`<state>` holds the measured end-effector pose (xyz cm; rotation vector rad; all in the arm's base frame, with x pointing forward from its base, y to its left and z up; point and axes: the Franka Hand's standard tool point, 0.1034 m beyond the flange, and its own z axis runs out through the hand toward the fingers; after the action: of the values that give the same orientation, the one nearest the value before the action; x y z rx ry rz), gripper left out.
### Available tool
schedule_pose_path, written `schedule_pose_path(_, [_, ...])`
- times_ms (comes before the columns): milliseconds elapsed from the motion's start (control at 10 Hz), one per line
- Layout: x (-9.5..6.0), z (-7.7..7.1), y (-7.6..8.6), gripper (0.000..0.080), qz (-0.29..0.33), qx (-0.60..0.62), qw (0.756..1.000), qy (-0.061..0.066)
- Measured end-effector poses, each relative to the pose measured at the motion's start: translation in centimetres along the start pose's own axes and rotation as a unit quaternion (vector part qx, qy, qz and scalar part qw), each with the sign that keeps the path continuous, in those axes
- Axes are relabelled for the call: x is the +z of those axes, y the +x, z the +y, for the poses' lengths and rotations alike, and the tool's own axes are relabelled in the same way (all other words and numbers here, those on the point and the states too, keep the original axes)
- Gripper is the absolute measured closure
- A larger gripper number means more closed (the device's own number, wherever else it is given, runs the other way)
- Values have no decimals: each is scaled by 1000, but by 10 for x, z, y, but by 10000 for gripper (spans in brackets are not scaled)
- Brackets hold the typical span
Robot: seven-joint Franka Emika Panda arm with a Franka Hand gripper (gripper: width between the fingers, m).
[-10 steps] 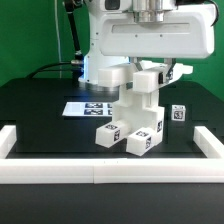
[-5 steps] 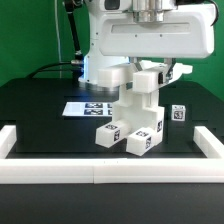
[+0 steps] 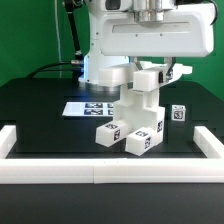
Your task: Assemble chair
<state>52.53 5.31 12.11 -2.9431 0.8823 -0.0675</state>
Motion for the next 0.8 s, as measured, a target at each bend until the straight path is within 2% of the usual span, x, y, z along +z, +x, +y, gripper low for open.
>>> schedule_pose_path(800, [0,-4,9,510,9,1,1000,4])
